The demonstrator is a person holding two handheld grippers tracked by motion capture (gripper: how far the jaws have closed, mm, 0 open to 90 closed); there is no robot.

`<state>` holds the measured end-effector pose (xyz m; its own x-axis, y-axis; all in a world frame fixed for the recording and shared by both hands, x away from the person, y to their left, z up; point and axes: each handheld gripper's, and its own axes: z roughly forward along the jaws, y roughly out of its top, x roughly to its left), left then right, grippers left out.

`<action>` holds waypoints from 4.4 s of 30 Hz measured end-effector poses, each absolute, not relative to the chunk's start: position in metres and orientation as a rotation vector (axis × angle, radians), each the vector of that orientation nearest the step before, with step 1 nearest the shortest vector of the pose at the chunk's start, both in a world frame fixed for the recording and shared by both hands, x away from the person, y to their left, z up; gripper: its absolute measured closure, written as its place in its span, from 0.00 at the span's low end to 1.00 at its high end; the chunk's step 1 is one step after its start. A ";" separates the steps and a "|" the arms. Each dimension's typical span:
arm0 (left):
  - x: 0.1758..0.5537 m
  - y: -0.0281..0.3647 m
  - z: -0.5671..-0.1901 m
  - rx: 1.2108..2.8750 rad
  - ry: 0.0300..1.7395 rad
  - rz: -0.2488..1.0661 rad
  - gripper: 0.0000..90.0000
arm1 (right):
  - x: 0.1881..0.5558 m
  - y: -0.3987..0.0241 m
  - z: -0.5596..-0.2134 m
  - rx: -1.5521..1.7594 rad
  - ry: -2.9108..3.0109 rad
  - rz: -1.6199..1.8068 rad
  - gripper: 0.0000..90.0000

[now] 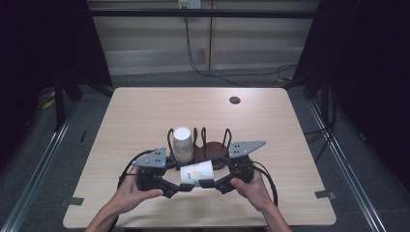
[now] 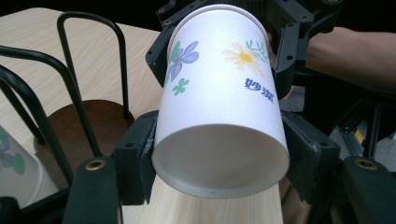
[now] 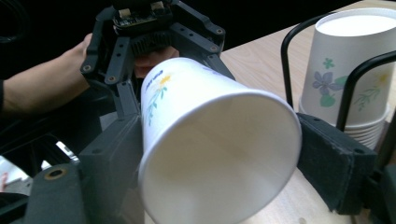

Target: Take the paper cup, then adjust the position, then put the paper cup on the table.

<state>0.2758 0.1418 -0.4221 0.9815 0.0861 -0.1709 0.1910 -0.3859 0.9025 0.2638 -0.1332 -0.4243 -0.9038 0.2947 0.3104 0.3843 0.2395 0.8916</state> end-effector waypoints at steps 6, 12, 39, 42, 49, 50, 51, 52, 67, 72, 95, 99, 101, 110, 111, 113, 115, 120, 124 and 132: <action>0.277 0.143 -0.423 1.963 0.201 -0.127 0.39 | 0.264 -0.134 -0.424 -0.655 -2.400 -1.767 0.22; 0.280 0.142 -0.426 1.969 0.223 -0.153 0.39 | 0.264 -0.135 -0.422 -0.659 -2.406 -1.782 0.25; 0.287 0.148 -0.428 1.987 0.343 -0.092 0.18 | 0.267 -0.140 -0.414 -0.740 -2.452 -1.784 0.34; 0.287 0.150 -0.428 1.989 0.338 -0.080 0.18 | 0.267 -0.143 -0.413 -0.763 -2.453 -1.784 0.34; 0.289 0.156 -0.428 2.014 0.332 -0.060 0.18 | 0.268 -0.144 -0.412 -0.802 -2.482 -1.722 0.34; 0.289 0.157 -0.429 2.018 0.335 -0.062 0.18 | 0.267 -0.145 -0.411 -0.807 -2.488 -1.718 0.34; 0.288 0.159 -0.431 2.020 0.331 -0.057 0.18 | 0.267 -0.146 -0.412 -0.814 -2.495 -1.712 0.34; 0.287 0.161 -0.433 2.019 0.323 -0.048 0.18 | 0.267 -0.148 -0.413 -0.830 -2.503 -1.707 0.34; 0.284 0.175 -0.437 2.024 0.298 -0.018 0.18 | 0.259 -0.176 -0.417 -0.937 -2.569 -1.620 0.35; 0.287 0.181 -0.437 2.016 0.310 0.015 0.18 | 0.256 -0.189 -0.417 -0.989 -2.597 -1.580 0.35; 0.297 0.191 -0.441 2.015 0.338 0.036 0.18 | 0.260 -0.230 -0.418 -1.132 -2.644 -1.404 0.35; 0.296 0.192 -0.440 2.010 0.342 0.042 0.18 | 0.262 -0.233 -0.420 -1.150 -2.659 -1.374 0.35; 0.297 0.191 -0.441 2.007 0.342 0.035 0.18 | 0.262 -0.235 -0.419 -1.164 -2.661 -1.361 0.35; 0.294 0.192 -0.440 2.020 0.328 0.039 0.18 | 0.267 -0.247 -0.416 -1.251 -2.679 -1.322 0.35; 0.294 0.192 -0.440 2.017 0.330 0.043 0.18 | 0.269 -0.248 -0.416 -1.260 -2.688 -1.313 0.35; 0.293 0.193 -0.439 2.017 0.325 0.049 0.18 | 0.272 -0.250 -0.415 -1.274 -2.695 -1.294 0.35; 0.292 0.194 -0.438 2.016 0.324 0.050 0.18 | 0.276 -0.252 -0.413 -1.292 -2.707 -1.283 0.35; 0.293 0.196 -0.439 2.017 0.333 0.053 0.18 | 0.285 -0.253 -0.408 -1.326 -2.745 -1.265 0.35; 0.293 0.195 -0.440 2.023 0.330 0.049 0.18 | 0.295 -0.252 -0.405 -1.347 -2.762 -1.220 0.34; 0.293 0.197 -0.441 2.029 0.333 0.047 0.18 | 0.318 -0.250 -0.399 -1.398 -2.753 -1.143 0.34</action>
<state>0.2925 0.1966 -0.4407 0.9608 0.2545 -0.1097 0.2137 -0.4283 0.8780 0.3178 -0.2500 -0.3990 -0.6303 0.7581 0.1672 0.6536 0.4019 0.6414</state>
